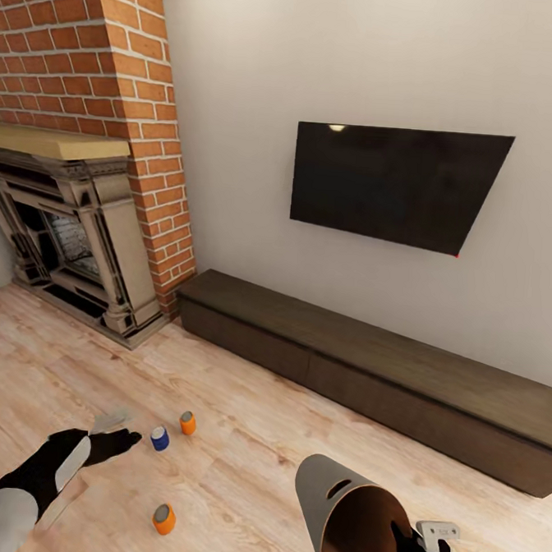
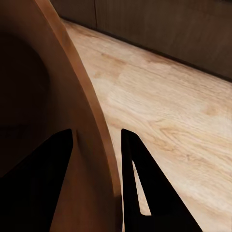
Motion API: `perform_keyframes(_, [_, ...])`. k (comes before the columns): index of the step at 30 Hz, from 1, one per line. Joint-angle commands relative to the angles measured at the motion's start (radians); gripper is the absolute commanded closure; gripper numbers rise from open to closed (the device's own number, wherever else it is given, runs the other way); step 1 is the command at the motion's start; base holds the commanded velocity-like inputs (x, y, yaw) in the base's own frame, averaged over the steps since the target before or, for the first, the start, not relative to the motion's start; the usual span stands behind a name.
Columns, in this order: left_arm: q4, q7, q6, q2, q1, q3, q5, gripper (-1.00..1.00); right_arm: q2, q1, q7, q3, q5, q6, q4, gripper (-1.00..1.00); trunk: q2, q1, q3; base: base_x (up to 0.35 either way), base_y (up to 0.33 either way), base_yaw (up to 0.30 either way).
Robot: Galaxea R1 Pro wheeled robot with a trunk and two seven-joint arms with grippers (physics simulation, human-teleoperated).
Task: Put the three can of soda from the living room inside the tash can in the kitchen.
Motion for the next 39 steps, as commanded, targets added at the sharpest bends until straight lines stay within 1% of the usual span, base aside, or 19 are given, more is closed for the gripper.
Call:
perform_keyframes(1, [0.003,0.009,0.032,0.000,-0.007,-0.001,-0.002,-1.00,0.000,0.000,0.006,-0.002,-0.004,0.000,-0.002,1.00,0.000,0.000,0.000,0.277,0.198,0.000])
perform_keyframes(3, [0.006,0.020,0.078,-0.001,-0.041,-0.002,-0.002,-1.00,0.001,0.000,0.006,-0.002,-0.003,0.000,-0.001,1.00,0.000,0.000,0.000,0.277,0.195,0.000])
perform_keyframes(4, [0.009,0.028,0.126,-0.001,-0.083,-0.006,-0.003,-1.00,0.002,-0.001,0.006,-0.001,-0.001,0.000,-0.001,1.00,0.000,0.000,0.000,0.279,0.179,0.000])
perform_keyframes(6, [0.012,0.037,0.185,-0.002,-0.122,-0.015,-0.003,-1.00,0.005,-0.001,0.005,-0.002,0.006,0.000,-0.001,1.00,0.000,0.000,0.000,0.281,0.169,0.000])
perform_keyframes(9, [0.014,0.050,0.272,-0.004,-0.171,-0.049,-0.002,-1.00,0.009,0.000,0.003,-0.002,0.025,0.000,0.000,1.00,0.000,0.000,0.000,0.279,0.153,0.000])
perform_keyframes(11, [0.014,0.057,0.313,-0.005,-0.196,-0.075,0.000,-1.00,0.011,0.000,0.002,-0.002,0.036,0.000,0.000,1.00,0.000,0.000,0.000,0.264,0.117,0.000])
perform_keyframes(12, [0.015,0.062,0.340,-0.007,-0.214,-0.094,0.000,-1.00,0.013,-0.001,0.000,-0.002,0.044,0.000,0.000,1.00,0.000,0.000,0.000,0.215,0.069,0.000])
perform_keyframes(16, [0.016,0.069,0.376,-0.011,-0.237,-0.121,0.002,-1.00,0.016,-0.001,-0.001,-0.002,0.055,0.000,0.001,1.00,0.000,0.000,0.000,0.117,0.036,0.000])
perform_keyframes(21, [0.016,0.081,0.374,-0.012,-0.242,-0.127,0.005,-1.00,0.016,0.000,-0.003,-0.004,0.057,0.000,0.001,1.00,0.000,0.000,0.000,0.027,0.008,0.000])
perform_keyframes(24, [0.017,0.084,0.337,-0.012,-0.242,-0.129,0.005,-1.00,0.015,0.000,-0.004,-0.005,0.057,0.000,0.002,1.00,0.000,0.000,0.000,0.008,0.002,0.000])
perform_keyframes(25, [0.029,0.086,0.302,-0.012,-0.242,-0.129,0.005,-1.00,0.015,-0.001,-0.004,-0.005,0.058,0.000,0.002,1.00,0.000,0.000,0.000,0.003,0.001,0.000])
perform_keyframes(26, [0.036,0.088,0.295,-0.012,-0.242,-0.129,0.005,-1.00,0.016,0.000,-0.005,-0.005,0.058,0.000,0.002,1.00,0.000,0.000,0.000,0.002,0.001,0.000])
perform_keyframes(28, [0.065,0.116,0.274,-0.013,-0.242,-0.127,0.007,-1.00,0.016,-0.001,-0.006,-0.006,0.057,0.001,0.002,1.00,0.000,0.000,0.000,0.001,0.000,0.000])
perform_keyframes(31, [0.076,0.138,0.265,-0.015,-0.242,-0.126,0.008,-1.00,0.015,-0.001,-0.007,-0.012,0.050,0.002,0.001,1.00,0.000,0.000,0.000,0.000,0.000,0.000])
perform_keyframes(34, [0.077,0.143,0.263,-0.022,-0.242,-0.126,0.008,-1.00,0.014,-0.003,-0.008,-0.016,0.047,0.006,0.000,1.00,0.000,0.000,0.000,0.000,0.000,0.000])
perform_keyframes(39, [0.079,0.146,0.262,-0.029,-0.242,-0.126,0.008,-1.00,0.014,-0.037,-0.009,-0.018,0.046,0.013,-0.007,1.00,0.000,0.000,0.000,0.000,0.000,0.000])
